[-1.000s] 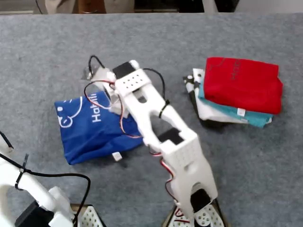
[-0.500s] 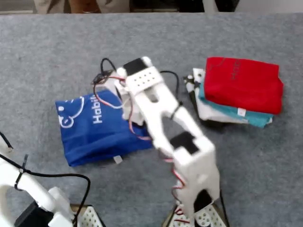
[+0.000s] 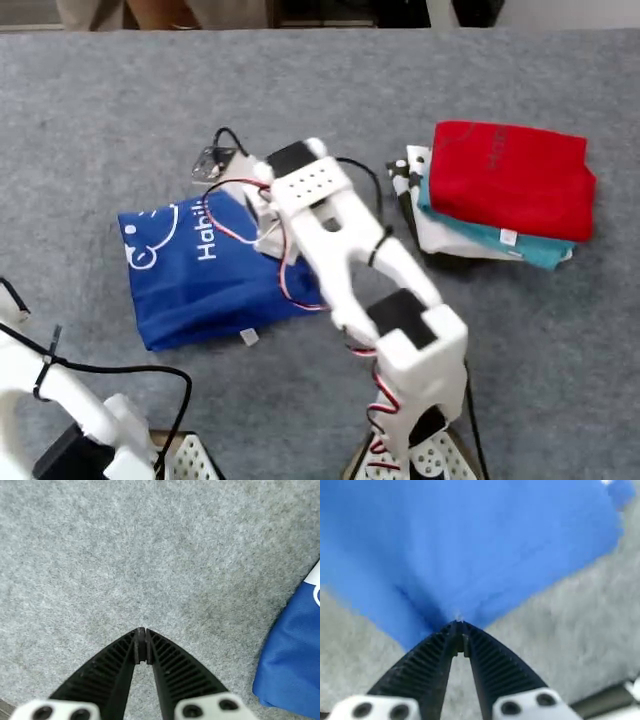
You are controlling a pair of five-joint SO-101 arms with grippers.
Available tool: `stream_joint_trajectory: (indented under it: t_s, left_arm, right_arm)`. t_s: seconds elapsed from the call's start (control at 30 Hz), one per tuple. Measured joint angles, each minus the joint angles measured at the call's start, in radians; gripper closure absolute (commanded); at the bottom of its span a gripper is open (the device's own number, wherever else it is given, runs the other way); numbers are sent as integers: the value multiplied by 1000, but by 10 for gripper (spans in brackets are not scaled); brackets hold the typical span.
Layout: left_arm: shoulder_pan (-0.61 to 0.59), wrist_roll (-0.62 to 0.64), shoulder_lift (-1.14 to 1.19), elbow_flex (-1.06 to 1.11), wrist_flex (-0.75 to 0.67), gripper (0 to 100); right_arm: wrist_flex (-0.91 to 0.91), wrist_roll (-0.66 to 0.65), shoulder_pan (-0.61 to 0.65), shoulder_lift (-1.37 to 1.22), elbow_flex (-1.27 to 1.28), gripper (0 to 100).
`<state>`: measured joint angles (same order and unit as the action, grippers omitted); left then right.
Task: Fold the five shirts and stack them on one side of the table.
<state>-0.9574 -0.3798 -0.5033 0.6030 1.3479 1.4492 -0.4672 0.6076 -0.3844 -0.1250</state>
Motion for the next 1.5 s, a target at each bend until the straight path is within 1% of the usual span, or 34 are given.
stream_joint_trajectory:
  t_s: [0.13,0.2,0.3,0.37,0.47,0.57,0.73,0.8,0.93,1.03,1.17,1.37,1.5]
  left_arm:
    - [0,0,0,18,0,982]
    - [0,0,0,26,0,982]
    - [0,0,0,40,0,982]
    - [0,0,0,41,0,982]
    - [0,0,0,41,0,982]
    - [0,0,0,41,0,982]
    - [0,0,0,41,0,982]
    - [0,0,0,41,0,982]
    - [15,0,0,41,0,982]
    - [78,0,0,41,0,982]
    - [229,23,0,34,0,982]
    - [522,121,0,-89,-11,982]
    - [694,172,57,-100,-117,982]
  right_arm:
    - [14,17,34,-91,-38,996]
    - [72,43,48,-137,-38,997]
    - [176,46,72,-161,-25,997]
    - [198,46,89,-158,14,997]
    - [195,48,91,-114,87,997]
    - [153,48,91,-34,172,997]
    - [9,48,81,8,285,997]
    - [-35,49,49,8,282,997]
    - [26,48,-14,11,124,996]
    - [69,48,-44,11,-74,996]
    - [71,48,-55,-75,-336,996]
    - [2,48,-58,-428,-646,996]
    - [-40,48,-80,-697,-896,996]
